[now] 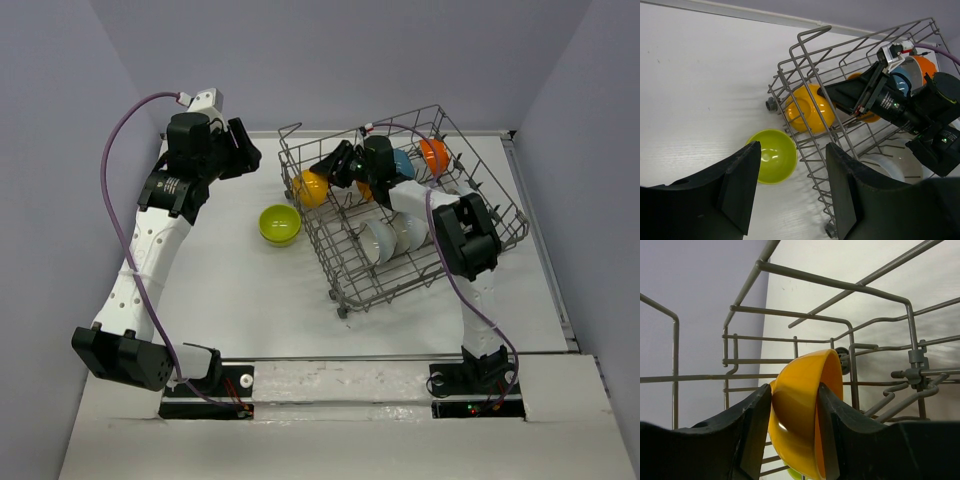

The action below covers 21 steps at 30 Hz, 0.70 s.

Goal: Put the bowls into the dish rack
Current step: Turn the bowl upside down over the dish rack.

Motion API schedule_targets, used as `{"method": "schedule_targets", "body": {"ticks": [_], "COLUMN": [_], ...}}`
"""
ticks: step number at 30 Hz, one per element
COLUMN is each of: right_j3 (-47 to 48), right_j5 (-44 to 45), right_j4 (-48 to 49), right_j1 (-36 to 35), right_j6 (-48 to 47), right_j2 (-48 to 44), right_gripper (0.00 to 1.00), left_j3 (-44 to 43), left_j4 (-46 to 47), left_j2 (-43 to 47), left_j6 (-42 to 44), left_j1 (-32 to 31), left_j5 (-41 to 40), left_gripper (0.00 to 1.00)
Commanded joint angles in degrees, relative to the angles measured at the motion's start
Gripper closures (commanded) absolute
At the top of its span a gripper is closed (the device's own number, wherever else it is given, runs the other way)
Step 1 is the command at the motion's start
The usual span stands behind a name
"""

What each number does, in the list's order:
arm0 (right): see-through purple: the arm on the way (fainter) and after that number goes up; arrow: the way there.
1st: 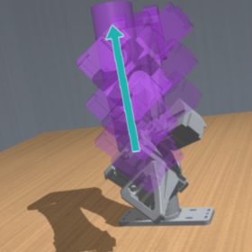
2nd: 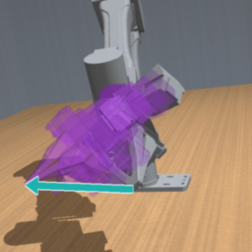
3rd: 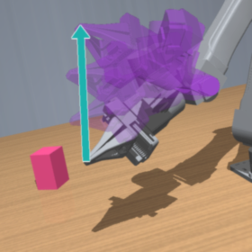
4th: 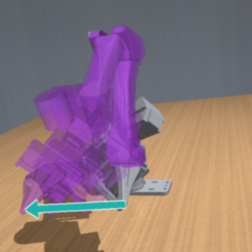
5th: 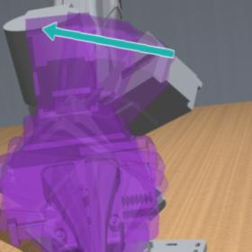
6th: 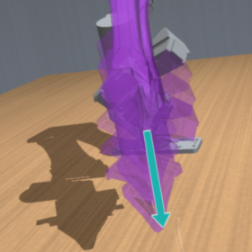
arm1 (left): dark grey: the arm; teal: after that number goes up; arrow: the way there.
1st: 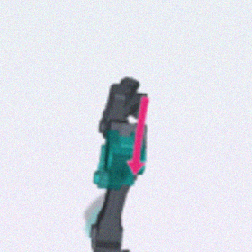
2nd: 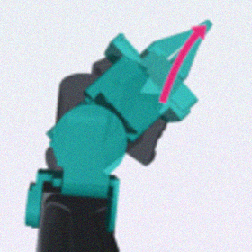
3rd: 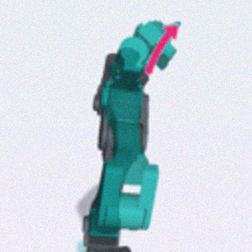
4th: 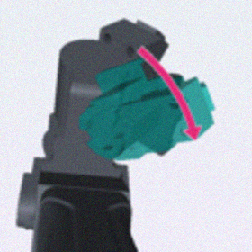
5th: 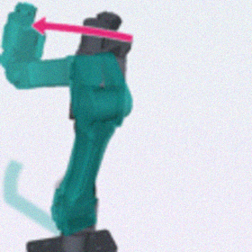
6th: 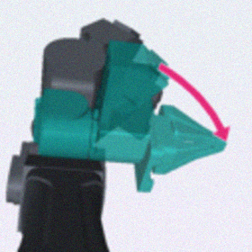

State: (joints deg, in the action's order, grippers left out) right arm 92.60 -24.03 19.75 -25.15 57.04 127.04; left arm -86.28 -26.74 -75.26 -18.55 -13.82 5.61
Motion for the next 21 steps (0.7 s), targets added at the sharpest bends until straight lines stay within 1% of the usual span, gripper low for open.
{"method": "schedule_targets", "body": {"ticks": [1, 7, 15, 21], "right_j3": [1.71, 2.32, 4.26, 5.14], "right_j5": [3.37, 5.04, 7.15, 7.77], "right_j4": [-4.01, -6.03, -9.63, -11.04], "right_j1": [0.45, 0.45, 0.45, 0.45], "right_j6": [-4.03, -6.06, -9.92, -11.51], "right_j2": [-3.73, -4.52, -5.58, -5.75], "right_gripper": [0.53, 0.51, 0.4, 0.36], "left_j3": [-0.29, -0.47, -0.38, -0.38], "left_j4": [2.31, 2.31, 2.4, 2.4], "left_j2": [0.82, 0.73, 0.73, 0.91], "left_j6": [0.27, 0.27, 0.27, 0.26], "left_j1": [-0.41, -0.59, -0.68, -0.77], "left_j5": [0.9, 1.07, 1.16, 1.07], "left_gripper": [0.37, 0.37, 0.37, 0.37]}}
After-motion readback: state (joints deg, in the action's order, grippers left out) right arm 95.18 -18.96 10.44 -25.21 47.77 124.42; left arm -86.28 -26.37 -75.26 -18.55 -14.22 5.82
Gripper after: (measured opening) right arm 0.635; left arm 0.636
